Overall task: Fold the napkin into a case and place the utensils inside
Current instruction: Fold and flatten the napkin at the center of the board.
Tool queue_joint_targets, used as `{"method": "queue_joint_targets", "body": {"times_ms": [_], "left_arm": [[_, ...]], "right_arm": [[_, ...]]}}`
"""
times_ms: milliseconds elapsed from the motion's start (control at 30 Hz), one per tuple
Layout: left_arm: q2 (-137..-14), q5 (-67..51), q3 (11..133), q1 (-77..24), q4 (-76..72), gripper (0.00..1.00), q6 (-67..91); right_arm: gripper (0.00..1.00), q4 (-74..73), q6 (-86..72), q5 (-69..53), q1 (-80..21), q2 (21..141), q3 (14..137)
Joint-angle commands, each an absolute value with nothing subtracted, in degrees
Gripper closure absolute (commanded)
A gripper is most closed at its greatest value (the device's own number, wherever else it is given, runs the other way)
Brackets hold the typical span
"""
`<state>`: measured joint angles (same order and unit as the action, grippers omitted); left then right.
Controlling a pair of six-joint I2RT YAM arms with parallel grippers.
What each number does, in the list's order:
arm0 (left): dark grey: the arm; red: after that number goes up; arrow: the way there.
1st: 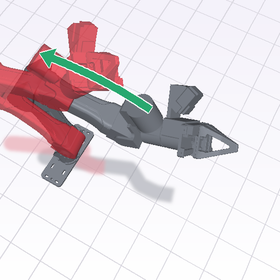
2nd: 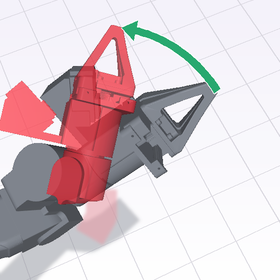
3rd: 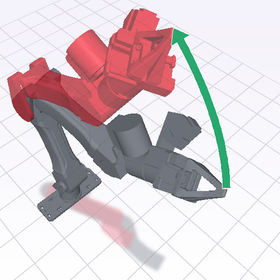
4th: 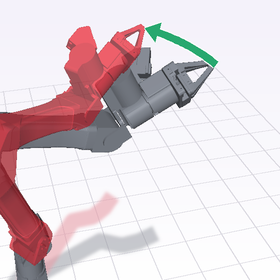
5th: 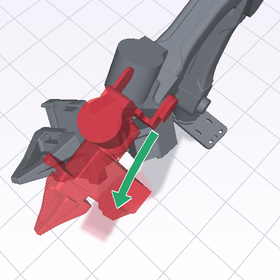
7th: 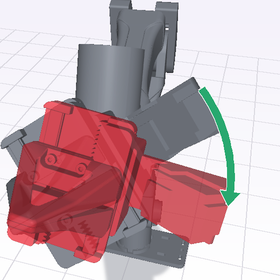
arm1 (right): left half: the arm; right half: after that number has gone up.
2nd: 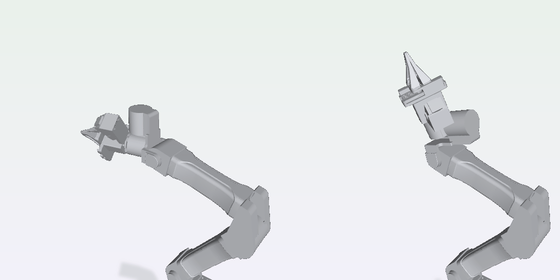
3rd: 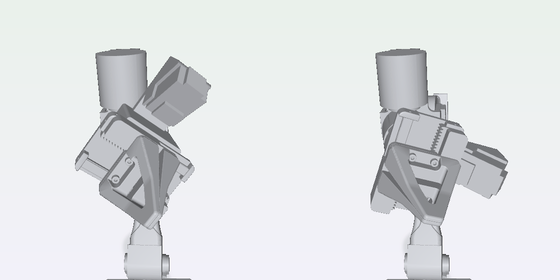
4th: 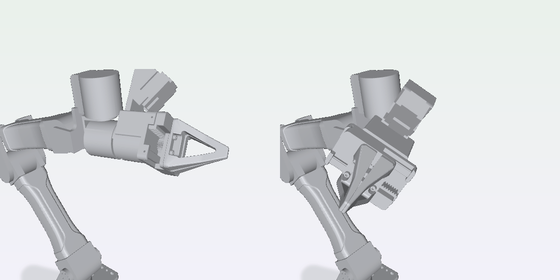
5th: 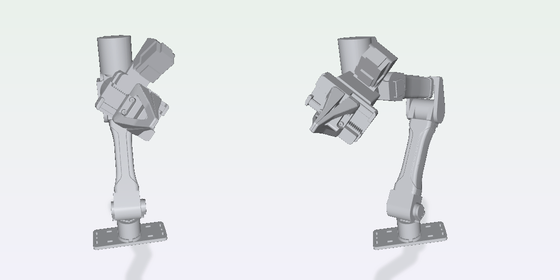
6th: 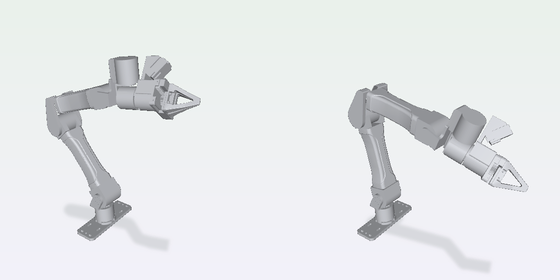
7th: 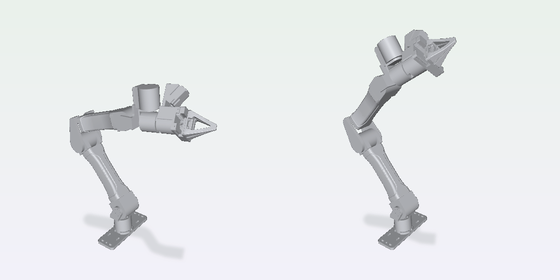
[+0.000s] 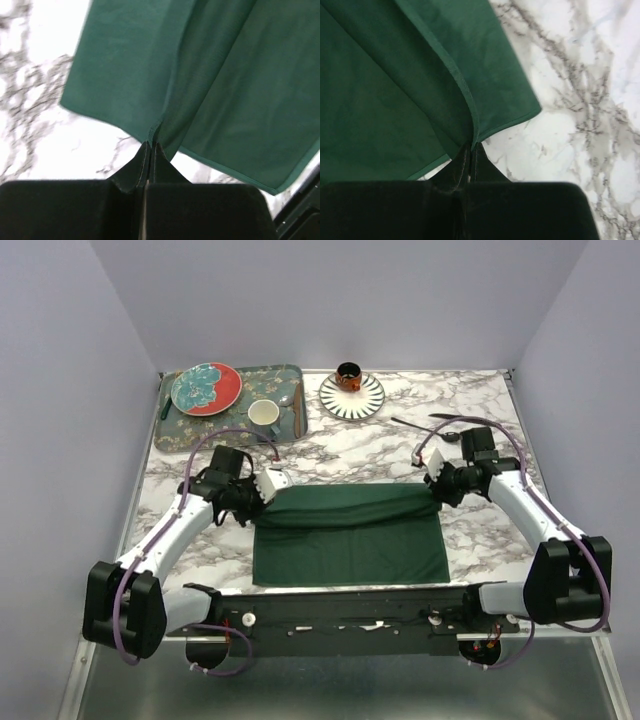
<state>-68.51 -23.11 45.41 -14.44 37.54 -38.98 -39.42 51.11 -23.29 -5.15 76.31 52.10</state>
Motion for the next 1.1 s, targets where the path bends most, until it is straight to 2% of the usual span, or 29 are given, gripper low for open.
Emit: {"method": "queue_joint_targets", "body": {"times_ms": [0,200,667,800,1067], "left_arm": [[-65.39,-20.84,41.15,-19.59,37.62,1.0,-43.06],[-65.39,-18.46,38.15,-24.43,36.04,1.0,-43.77],[-56.26,-18.63,36.74,-24.78,44.12,1.0,-49.04],[-56.07,-18.37,34.64,-25.92,43.95,1.0,-49.4],[-57.74,-17.67,33.05,-29.09,41.4,0.97,-47.81]], "right_arm": [[0.99,-41.92,56.68,-24.79,-5.71,73.66,47.56],[0.99,-41.75,61.61,-21.28,-10.19,69.79,41.41],[0.99,-48.25,69.43,-18.28,-10.72,59.16,37.53],[0.94,-46.76,69.87,-18.28,-11.42,58.62,33.94],[0.89,-45.26,68.99,-18.19,-13.8,61.08,32.87]]}}
